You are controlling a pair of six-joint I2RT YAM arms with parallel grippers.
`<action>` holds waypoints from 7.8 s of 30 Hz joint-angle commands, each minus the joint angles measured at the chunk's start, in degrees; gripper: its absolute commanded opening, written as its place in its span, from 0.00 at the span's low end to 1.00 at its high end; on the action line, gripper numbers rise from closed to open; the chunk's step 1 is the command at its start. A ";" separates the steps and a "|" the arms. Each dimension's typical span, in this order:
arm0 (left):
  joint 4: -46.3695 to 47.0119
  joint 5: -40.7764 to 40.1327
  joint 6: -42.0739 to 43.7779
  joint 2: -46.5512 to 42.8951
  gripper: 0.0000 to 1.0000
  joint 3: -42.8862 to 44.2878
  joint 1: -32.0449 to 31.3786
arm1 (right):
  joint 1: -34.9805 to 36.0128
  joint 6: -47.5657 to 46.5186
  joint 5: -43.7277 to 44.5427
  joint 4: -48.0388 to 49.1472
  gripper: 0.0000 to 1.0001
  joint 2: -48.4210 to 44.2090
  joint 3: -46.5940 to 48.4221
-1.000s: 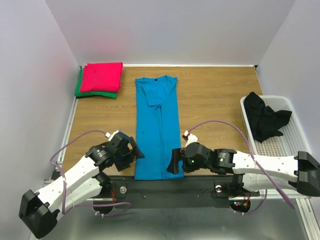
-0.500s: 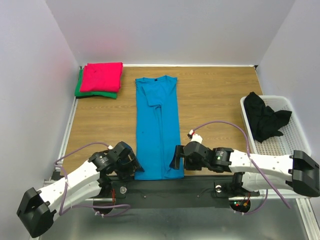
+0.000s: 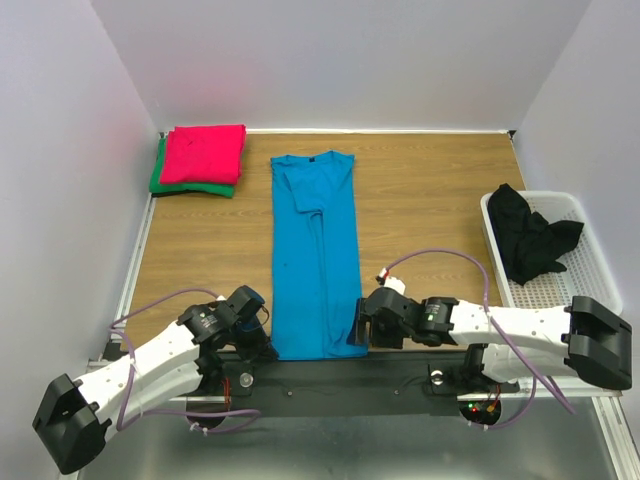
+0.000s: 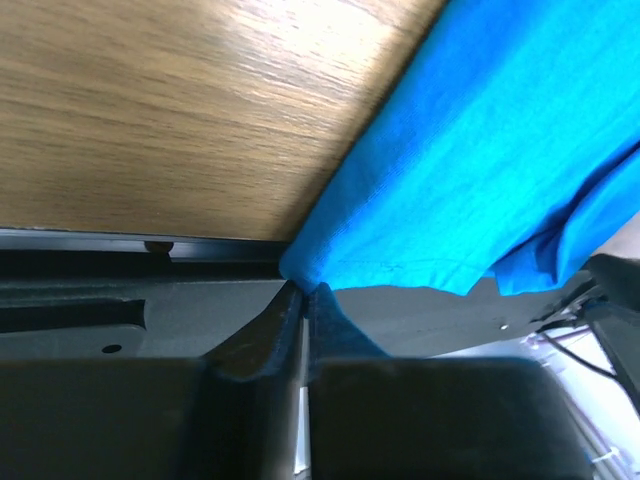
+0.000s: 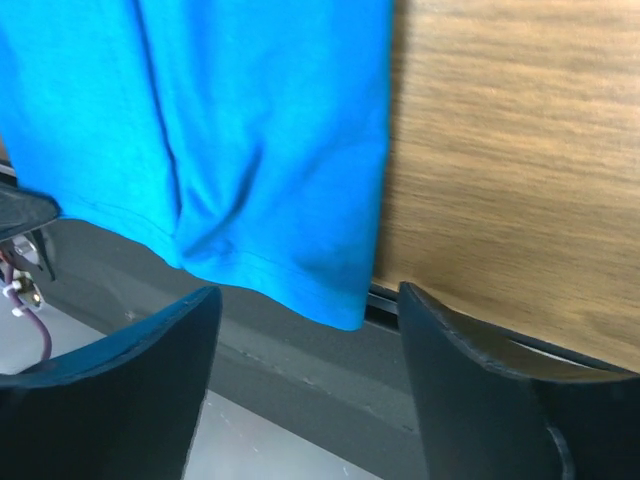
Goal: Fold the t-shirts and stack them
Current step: Fold the tshirt
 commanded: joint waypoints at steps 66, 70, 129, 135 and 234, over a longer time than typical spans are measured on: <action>26.22 -15.51 29.17 43.35 0.00 46.13 22.80 | -31.60 -28.99 0.95 7.23 0.00 31.95 42.10; 26.74 -13.14 30.23 48.17 0.00 47.45 24.29 | -32.92 -29.69 -0.01 7.32 0.00 34.24 43.50; 47.39 1.81 29.70 37.64 0.36 6.85 28.07 | -35.91 -19.32 -23.57 21.30 0.84 25.10 10.02; 48.10 2.16 29.70 39.31 0.00 7.02 28.07 | -35.91 -18.62 -22.78 22.78 0.79 26.07 9.41; 22.79 0.49 47.10 87.48 0.99 97.56 35.46 | -54.28 -29.86 -30.16 10.93 0.73 61.49 72.51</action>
